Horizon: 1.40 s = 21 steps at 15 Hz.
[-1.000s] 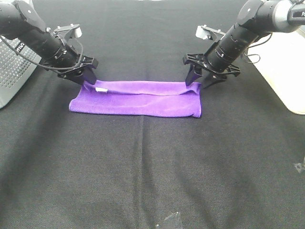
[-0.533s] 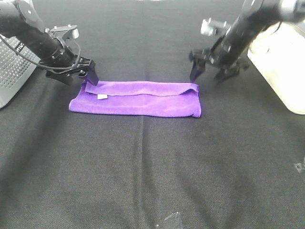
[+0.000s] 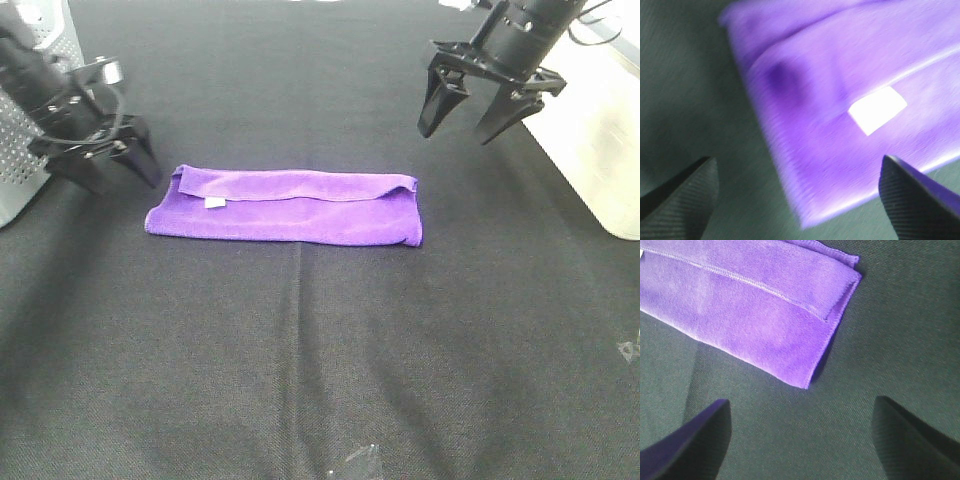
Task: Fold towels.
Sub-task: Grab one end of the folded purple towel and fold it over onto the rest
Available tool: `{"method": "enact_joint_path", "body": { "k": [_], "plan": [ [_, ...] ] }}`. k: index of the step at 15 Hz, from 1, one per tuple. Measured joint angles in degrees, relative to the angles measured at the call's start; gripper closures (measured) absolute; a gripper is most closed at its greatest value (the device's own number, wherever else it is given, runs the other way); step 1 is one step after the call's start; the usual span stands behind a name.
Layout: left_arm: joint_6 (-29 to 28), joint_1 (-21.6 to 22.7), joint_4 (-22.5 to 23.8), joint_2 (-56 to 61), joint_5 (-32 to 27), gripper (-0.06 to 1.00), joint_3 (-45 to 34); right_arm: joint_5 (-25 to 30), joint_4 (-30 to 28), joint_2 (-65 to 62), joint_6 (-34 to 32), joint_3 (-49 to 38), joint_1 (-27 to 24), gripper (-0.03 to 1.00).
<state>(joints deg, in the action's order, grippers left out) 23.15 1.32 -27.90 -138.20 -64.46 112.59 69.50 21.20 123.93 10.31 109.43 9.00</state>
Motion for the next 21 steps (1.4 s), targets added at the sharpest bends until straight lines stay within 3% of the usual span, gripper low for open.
{"method": "enact_joint_path", "body": {
  "k": [5,11,15,21],
  "plan": [
    [3.04,0.06,-6.19,-3.84,-1.09,0.13,0.17,0.17,-0.46,-0.17,-0.97,0.00,0.00,0.22],
    [2.64,-0.34,-6.99,-4.41,-1.15,0.14,1.03,0.23,-0.46,-0.17,-1.03,0.00,0.00,0.22],
    [0.11,-3.04,-8.02,-6.30,-1.32,0.15,2.81,0.23,-0.46,-0.17,-1.03,0.00,0.00,0.22],
    [-3.15,-7.91,-9.97,-11.52,-4.81,0.33,11.29,0.23,-0.46,-0.17,-1.03,0.00,0.00,0.22]
  ]
}}
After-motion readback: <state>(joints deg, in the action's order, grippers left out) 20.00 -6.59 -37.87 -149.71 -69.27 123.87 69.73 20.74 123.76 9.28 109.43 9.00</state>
